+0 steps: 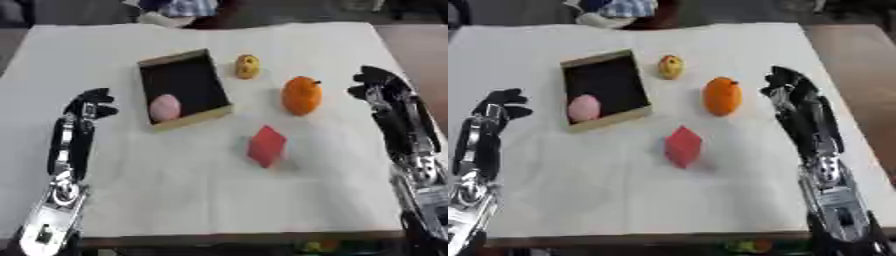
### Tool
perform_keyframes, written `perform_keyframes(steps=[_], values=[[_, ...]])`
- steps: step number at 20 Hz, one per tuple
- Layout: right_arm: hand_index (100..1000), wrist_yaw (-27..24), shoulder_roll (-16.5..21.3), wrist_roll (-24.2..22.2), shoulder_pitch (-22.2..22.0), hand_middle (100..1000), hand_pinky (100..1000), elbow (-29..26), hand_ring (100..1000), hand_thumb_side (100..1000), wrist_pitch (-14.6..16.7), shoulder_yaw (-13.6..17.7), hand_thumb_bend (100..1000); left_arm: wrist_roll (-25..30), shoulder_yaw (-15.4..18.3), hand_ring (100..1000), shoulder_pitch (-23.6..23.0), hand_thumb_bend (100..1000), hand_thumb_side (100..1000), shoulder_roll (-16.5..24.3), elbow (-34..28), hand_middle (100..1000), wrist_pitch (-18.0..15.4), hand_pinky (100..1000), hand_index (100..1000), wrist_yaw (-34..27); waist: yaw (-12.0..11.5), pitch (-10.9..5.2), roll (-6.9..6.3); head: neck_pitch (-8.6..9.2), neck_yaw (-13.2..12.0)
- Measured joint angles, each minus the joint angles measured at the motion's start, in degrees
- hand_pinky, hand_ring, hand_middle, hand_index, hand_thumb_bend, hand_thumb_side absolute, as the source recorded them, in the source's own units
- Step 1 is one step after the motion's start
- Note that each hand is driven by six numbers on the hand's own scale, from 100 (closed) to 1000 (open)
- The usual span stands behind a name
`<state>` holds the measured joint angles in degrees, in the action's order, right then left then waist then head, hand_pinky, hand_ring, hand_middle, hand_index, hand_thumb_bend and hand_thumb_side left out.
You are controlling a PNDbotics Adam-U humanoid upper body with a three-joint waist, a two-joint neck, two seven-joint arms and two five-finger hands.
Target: Pick up objects on the table and place them in the box.
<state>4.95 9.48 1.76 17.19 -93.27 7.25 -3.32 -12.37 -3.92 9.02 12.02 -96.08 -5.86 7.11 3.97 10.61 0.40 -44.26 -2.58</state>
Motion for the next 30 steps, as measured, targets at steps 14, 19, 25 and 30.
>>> perform_keyframes(steps=[14, 19, 25, 30], values=[[944, 7.6, 8.9, -18.9, 11.5, 818, 824, 6.6, 788, 598, 3.4, -6.4, 100, 1.0, -0.1, 610, -0.4, 100, 936, 0.0, 0.1, 625, 0.0, 746, 762, 0.3, -0.9, 0.0, 0.0, 0.0, 0.7], [959, 10.2, 11.6, -27.0, 16.2, 835, 833, 10.4, 806, 584, 5.2, -10.3, 100, 1.2, -0.1, 610, -0.5, 100, 937, 0.0, 0.4, 625, -0.1, 747, 762, 0.3, -1.1, 0.0, 0.0, 0.0, 1.0], [972, 12.6, 13.1, -34.1, 20.7, 848, 839, 14.7, 820, 569, 7.2, -14.4, 165, 1.4, -0.4, 610, -0.6, 100, 937, 0.0, 0.4, 626, -0.1, 747, 762, 0.3, -1.1, -0.02, 0.02, 0.0, 1.2], [980, 14.4, 13.8, -38.5, 23.5, 858, 843, 17.0, 830, 563, 9.3, -17.4, 199, 1.4, -0.4, 611, -0.7, 100, 937, 0.0, 0.4, 626, -0.1, 747, 762, 0.3, -1.3, -0.05, 0.02, 0.0, 1.2]])
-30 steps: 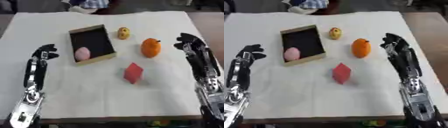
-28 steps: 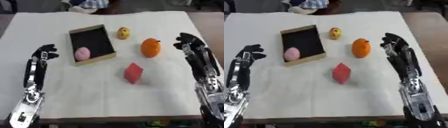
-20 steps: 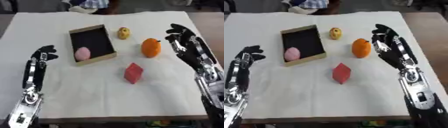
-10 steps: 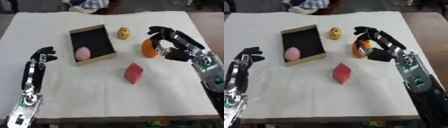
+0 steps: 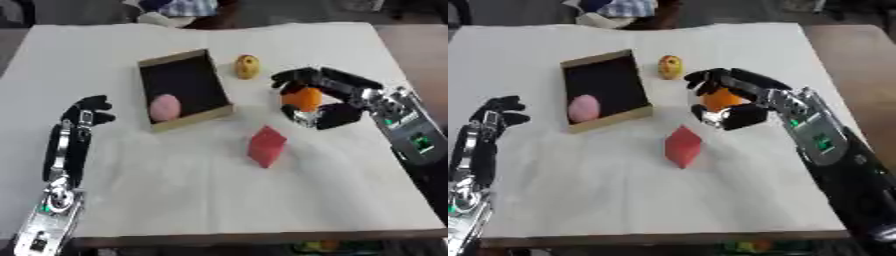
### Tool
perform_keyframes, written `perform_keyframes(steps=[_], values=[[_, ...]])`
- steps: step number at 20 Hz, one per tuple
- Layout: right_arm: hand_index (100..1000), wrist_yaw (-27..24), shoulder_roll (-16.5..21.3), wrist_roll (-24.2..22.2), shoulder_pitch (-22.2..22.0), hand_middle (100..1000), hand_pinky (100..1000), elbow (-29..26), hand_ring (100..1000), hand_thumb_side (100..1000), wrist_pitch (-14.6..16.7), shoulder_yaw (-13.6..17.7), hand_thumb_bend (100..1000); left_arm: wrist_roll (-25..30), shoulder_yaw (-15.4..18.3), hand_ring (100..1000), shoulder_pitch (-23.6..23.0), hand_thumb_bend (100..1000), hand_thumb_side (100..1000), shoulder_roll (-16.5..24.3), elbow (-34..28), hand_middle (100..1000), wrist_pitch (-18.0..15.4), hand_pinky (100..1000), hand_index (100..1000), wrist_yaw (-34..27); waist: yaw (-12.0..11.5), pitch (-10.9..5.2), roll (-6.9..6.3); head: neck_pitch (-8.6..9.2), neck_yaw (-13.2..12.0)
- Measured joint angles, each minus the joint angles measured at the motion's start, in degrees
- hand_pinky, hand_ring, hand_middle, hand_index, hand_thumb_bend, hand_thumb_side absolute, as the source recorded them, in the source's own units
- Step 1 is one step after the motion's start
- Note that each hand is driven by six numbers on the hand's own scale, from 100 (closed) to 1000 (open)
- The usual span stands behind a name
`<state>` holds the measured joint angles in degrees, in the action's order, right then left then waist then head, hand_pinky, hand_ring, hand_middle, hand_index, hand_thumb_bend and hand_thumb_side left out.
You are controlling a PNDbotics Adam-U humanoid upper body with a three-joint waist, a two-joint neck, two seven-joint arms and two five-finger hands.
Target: Pick up objects on the table and place them in the box.
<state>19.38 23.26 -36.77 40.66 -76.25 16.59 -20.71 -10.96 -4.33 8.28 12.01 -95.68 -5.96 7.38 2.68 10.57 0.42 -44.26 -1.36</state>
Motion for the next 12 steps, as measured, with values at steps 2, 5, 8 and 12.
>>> perform_keyframes(steps=[2, 5, 8, 12], values=[[982, 0.5, 0.3, -1.5, 0.9, 860, 844, 0.7, 832, 561, 0.7, -1.0, 203, 0.0, 0.0, 611, 0.0, 100, 938, 0.0, 0.0, 626, 0.0, 747, 762, 0.0, -0.1, -0.01, 0.01, 0.0, 0.0], [983, 0.9, 0.5, -3.4, 1.9, 862, 845, 1.5, 835, 547, 1.7, -2.3, 218, 0.0, 0.0, 611, -0.1, 100, 939, 0.0, 0.2, 626, 0.0, 747, 762, 0.0, -0.3, -0.01, 0.01, 0.0, 0.1], [985, 1.0, 0.8, -5.0, 2.6, 867, 847, 2.3, 839, 517, 2.4, -3.3, 210, 0.1, 0.0, 611, -0.1, 100, 938, 0.0, 0.3, 626, -0.1, 748, 762, 0.1, -0.4, -0.01, 0.07, 0.0, 0.1], [986, 1.0, 0.8, -7.2, 3.3, 872, 848, 3.1, 842, 451, 3.4, -4.6, 196, 0.1, 0.0, 611, -0.1, 100, 938, 0.0, 0.3, 626, -0.1, 748, 762, 0.2, -0.6, -0.01, 0.31, 0.0, 0.1]])
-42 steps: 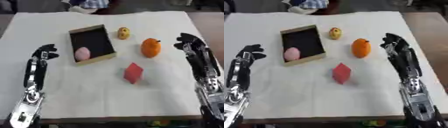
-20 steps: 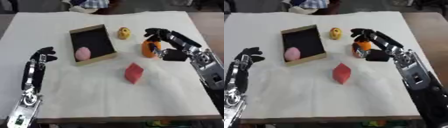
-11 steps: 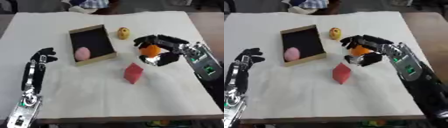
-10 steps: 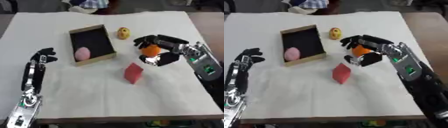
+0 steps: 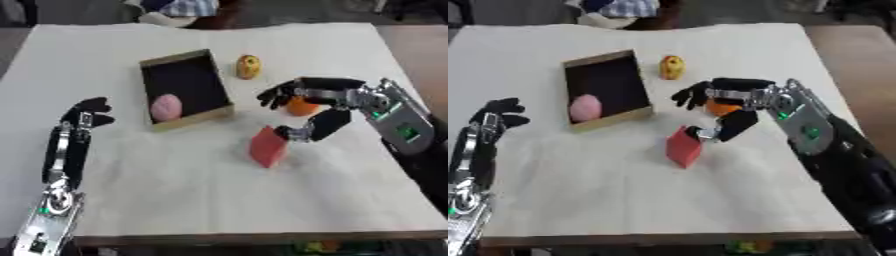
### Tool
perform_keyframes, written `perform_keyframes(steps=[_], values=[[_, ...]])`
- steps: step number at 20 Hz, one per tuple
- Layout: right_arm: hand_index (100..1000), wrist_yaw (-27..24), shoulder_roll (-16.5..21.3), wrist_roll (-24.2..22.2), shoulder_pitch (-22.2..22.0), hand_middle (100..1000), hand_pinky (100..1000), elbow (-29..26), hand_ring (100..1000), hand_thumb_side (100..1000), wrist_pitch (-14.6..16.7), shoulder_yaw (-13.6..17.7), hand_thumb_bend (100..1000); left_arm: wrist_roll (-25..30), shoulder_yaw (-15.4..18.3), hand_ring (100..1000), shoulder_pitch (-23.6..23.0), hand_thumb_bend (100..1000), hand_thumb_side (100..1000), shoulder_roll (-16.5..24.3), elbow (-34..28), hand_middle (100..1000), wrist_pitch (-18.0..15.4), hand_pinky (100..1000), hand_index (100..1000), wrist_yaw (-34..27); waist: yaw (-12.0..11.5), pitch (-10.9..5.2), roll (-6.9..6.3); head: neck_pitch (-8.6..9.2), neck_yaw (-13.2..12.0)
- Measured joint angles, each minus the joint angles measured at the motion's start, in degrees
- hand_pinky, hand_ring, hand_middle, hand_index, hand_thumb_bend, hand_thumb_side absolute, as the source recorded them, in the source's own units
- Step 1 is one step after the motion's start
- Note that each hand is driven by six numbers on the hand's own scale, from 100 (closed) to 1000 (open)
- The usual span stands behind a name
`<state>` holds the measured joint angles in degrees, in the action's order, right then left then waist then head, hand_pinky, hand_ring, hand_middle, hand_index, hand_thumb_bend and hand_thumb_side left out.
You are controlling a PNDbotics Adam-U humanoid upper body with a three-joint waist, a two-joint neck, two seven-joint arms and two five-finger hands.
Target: Pick up objects on the table and place them in the box.
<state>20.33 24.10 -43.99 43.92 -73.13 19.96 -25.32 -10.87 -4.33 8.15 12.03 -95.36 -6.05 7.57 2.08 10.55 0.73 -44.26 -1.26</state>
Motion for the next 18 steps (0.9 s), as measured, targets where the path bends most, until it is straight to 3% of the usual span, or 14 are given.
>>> perform_keyframes(steps=[6, 7, 18], values=[[987, 0.0, 0.4, -2.0, 0.4, 873, 849, 1.2, 844, 433, 0.3, -0.9, 193, 0.1, 0.0, 611, 0.0, 100, 938, 0.0, 0.0, 626, -0.1, 748, 762, 0.0, 0.0, 0.0, 0.08, 0.0, -0.1], [988, 0.0, 0.4, -2.1, 0.4, 881, 853, 1.3, 852, 370, 0.3, -0.9, 170, 0.1, 0.0, 612, 0.0, 100, 938, 0.0, 0.0, 627, -0.1, 749, 763, 0.0, 0.0, 0.0, 0.08, 0.0, -0.1], [985, 0.8, 1.1, -3.6, 0.9, 886, 856, 3.2, 858, 317, -0.9, -2.3, 143, 0.1, 0.0, 612, -0.1, 100, 938, 0.0, 0.0, 627, -0.1, 750, 763, 0.1, 0.0, 0.0, 0.13, 0.0, -0.1]])
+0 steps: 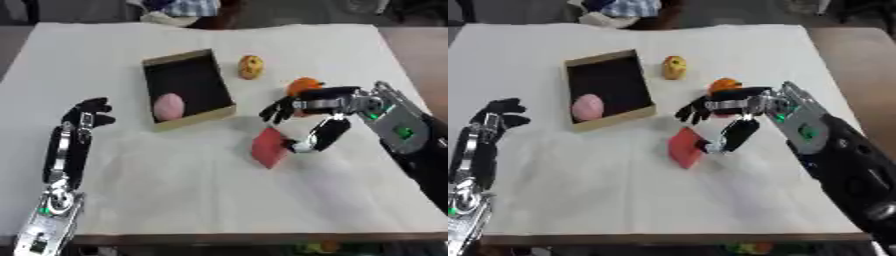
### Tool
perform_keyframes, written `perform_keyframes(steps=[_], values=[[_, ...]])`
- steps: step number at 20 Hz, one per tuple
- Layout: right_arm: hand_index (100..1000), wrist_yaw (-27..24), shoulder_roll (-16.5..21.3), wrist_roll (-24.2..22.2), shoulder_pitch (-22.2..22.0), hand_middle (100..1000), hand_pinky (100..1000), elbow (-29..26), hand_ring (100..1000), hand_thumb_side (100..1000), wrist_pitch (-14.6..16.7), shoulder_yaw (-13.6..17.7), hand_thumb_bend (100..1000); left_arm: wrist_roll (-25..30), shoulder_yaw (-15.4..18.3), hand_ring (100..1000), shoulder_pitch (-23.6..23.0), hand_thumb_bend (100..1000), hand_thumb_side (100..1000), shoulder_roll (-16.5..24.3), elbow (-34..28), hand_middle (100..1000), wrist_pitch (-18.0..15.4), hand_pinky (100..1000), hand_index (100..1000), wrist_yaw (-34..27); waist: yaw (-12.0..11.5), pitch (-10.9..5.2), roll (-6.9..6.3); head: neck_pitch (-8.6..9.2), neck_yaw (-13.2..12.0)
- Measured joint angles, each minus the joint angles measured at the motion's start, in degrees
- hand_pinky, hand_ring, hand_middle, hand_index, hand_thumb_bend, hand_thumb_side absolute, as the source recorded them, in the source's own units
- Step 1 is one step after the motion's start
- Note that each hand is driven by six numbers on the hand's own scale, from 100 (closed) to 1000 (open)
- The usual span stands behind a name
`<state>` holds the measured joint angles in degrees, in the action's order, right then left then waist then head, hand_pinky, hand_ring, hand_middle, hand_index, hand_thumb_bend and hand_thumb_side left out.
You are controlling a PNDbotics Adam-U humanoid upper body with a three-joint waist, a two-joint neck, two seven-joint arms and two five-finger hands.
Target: Pick up objects on the table and place them in the box.
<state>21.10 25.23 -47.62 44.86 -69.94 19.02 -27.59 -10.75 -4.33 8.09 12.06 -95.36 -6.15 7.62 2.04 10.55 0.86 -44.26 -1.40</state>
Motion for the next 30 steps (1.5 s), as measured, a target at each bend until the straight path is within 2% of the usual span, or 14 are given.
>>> perform_keyframes(steps=[13, 23, 25, 30], values=[[982, 1.4, 0.3, 0.2, 0.5, 887, 856, 1.8, 861, 306, 0.2, -2.0, 140, 0.1, 0.0, 612, -0.1, 100, 938, 0.0, 0.0, 627, 0.1, 751, 763, 0.0, 0.0, 0.0, 0.19, 0.0, 0.0], [948, 2.4, 0.2, 0.8, 0.5, 880, 853, 2.4, 855, 268, 0.8, -2.8, 100, 0.1, 0.0, 612, -0.1, 100, 938, 0.0, 0.0, 627, 0.1, 752, 763, 0.0, 0.0, 0.0, 0.19, 0.0, 0.0], [928, 2.6, 0.2, 0.9, 0.6, 876, 851, 2.4, 852, 262, 0.9, -2.8, 100, 0.1, 0.0, 612, -0.1, 100, 938, 0.0, 0.0, 628, 0.1, 752, 763, 0.0, 0.0, 0.0, 0.19, 0.0, 0.0], [787, 2.6, 0.2, 1.3, 0.7, 857, 841, 2.4, 835, 243, 1.3, -2.4, 100, 0.1, 0.0, 613, -0.1, 100, 938, 0.0, 0.0, 628, 0.1, 752, 763, 0.0, 0.0, 0.0, 0.19, 0.0, 0.0]])
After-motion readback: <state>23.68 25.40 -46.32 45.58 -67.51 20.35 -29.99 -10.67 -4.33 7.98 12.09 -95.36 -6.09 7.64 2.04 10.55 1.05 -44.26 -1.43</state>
